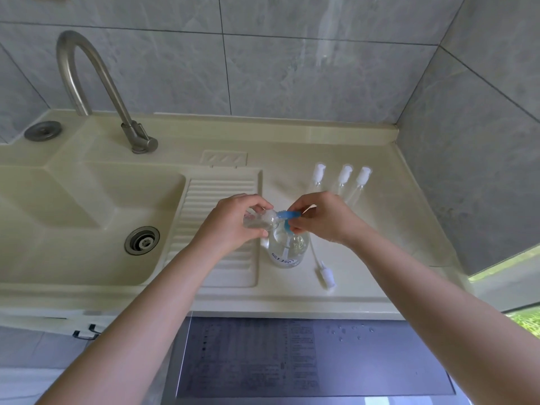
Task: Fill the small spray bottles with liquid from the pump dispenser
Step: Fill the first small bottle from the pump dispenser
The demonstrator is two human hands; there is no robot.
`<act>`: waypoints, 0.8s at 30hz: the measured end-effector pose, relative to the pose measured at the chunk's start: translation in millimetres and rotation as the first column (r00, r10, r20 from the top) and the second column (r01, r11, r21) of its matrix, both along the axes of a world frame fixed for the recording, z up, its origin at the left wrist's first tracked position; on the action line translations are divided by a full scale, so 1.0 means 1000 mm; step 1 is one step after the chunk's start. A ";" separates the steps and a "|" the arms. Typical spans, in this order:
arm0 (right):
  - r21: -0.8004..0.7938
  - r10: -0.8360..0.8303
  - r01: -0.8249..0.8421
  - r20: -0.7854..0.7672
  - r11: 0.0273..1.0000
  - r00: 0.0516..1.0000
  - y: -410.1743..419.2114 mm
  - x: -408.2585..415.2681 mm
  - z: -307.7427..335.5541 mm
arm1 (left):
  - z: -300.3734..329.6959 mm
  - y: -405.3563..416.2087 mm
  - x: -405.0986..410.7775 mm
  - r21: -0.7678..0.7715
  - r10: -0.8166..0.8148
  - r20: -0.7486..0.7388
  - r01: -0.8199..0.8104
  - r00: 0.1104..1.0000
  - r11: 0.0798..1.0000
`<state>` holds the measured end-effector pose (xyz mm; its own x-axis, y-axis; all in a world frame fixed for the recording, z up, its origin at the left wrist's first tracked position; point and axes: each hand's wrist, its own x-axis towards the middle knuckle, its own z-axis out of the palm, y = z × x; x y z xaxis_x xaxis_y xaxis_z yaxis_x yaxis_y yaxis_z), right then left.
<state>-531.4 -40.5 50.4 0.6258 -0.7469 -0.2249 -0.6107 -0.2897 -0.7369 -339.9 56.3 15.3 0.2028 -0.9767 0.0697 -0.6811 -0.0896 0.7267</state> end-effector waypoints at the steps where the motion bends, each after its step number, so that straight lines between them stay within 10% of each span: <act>1: -0.013 0.000 0.001 0.017 1.000 1.000 0.001 -0.001 -0.002 | 0.000 0.000 0.000 0.006 0.004 0.001 -0.004 1.000 1.000; 24: -0.162 0.080 -0.074 0.033 0.984 0.996 0.021 -0.009 -0.008 | 0.013 0.021 -0.008 0.067 0.011 0.008 -0.011 1.000 0.998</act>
